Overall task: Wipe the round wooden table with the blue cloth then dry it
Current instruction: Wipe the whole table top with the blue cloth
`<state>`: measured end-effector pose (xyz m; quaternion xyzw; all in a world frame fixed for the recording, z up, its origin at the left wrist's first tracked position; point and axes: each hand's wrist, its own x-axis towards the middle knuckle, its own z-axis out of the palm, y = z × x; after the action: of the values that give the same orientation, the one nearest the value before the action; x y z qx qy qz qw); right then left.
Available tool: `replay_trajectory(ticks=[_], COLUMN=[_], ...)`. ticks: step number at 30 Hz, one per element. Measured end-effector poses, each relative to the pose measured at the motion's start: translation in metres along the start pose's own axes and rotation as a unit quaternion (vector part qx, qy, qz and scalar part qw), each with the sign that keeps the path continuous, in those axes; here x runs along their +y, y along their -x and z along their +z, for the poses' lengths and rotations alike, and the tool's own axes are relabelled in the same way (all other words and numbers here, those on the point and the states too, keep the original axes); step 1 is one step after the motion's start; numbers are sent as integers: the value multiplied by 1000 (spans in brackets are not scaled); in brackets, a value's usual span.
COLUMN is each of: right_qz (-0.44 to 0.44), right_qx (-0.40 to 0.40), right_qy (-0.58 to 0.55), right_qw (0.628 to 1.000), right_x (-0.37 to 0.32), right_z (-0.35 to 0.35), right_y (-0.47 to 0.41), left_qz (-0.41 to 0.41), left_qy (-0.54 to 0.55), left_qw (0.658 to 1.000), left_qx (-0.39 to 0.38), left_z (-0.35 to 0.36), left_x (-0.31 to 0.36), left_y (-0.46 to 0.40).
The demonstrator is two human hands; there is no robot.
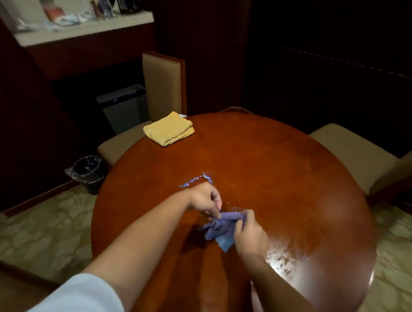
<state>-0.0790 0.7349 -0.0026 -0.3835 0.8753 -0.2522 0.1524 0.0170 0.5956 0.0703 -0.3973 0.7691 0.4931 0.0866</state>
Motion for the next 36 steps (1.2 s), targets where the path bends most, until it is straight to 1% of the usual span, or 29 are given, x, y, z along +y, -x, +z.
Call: replay_trajectory(ticks=[3, 7, 11, 13, 16, 17, 19, 21, 22, 25, 28, 30, 32, 35, 36], right_qz=[-7, 0, 12, 20, 34, 32, 15, 11, 12, 3, 16, 28, 11, -22, -31], right_qx=[8, 40, 58, 67, 86, 79, 34, -18, -34, -57, -55, -49, -54, -37, -61], right_qy=[-27, -21, -89, -74, -27, -19, -6, -12, -32, -106, -133, -113, -67, 0, 23], right_qw=[1000, 999, 994, 995, 995, 996, 999, 1000, 999, 993, 990, 992, 996, 999, 997], right_x=[7, 18, 28, 32, 34, 34, 34, 36, 36, 39, 37, 33, 27, 27, 30], right_z=[-12, -32, -49, -55, -64, -65, -62, -49, -40, -7, 19, 31, 41, 62, 71], right_y=[8, 15, 15, 14, 9, 6, -3, -10, -11, -6, -1, -1, 0, -9, -15], left_qz=[-7, -22, -12, -10, -14, -16, -28, -47, -57, -84, -95, -94, -93, -91, -89], left_qy=[22, 85, 111, 120, 168, 184, 196, 180, 168, 143, 139, 138, 132, 111, 103], left_qw=[1000, 996, 993, 992, 985, 982, 980, 981, 981, 977, 975, 975, 976, 978, 979], left_qx=[-8, -15, -24, -34, -36, -28, 1, 46, 73, 131, 148, 149, 146, 148, 149], left_z=[11, 29, 49, 59, 74, 76, 76, 73, 72, 72, 72, 70, 66, 56, 52], left_x=[8, 18, 28, 30, 28, 27, 21, 11, 4, -15, -30, -36, -38, -43, -44], left_y=[12, 24, 28, 27, 23, 22, 17, 11, 8, 0, -11, -18, -25, -38, -43])
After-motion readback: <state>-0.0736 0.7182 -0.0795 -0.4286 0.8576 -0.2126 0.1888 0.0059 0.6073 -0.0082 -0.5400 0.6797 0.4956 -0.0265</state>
